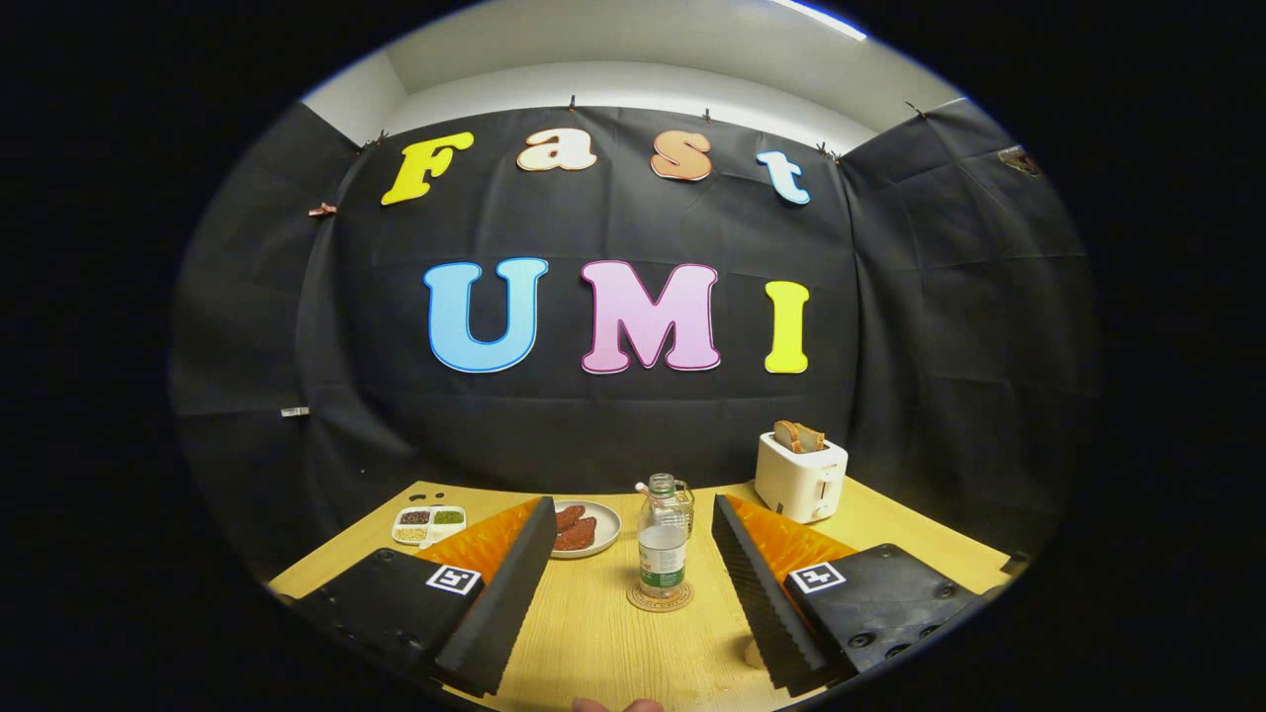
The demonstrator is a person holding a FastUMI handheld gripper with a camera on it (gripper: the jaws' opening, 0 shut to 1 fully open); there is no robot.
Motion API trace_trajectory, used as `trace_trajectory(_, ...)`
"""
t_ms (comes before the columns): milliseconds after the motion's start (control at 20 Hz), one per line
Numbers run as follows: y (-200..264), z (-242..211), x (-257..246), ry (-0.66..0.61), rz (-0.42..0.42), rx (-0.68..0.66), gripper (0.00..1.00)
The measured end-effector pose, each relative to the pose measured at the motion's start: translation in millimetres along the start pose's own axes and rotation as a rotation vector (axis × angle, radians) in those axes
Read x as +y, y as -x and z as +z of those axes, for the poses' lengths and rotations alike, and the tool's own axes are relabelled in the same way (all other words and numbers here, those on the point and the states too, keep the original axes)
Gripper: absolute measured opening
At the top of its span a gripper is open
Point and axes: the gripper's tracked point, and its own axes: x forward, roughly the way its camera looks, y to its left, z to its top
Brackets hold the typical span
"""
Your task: Take the bottle from table, then pour the juice into the cup, finally place the bottle on the coaster
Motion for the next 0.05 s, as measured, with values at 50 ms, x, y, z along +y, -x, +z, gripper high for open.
trace_trajectory(50,3.1,2.6,-1.4,-0.007,0.003,-0.002,0.97)
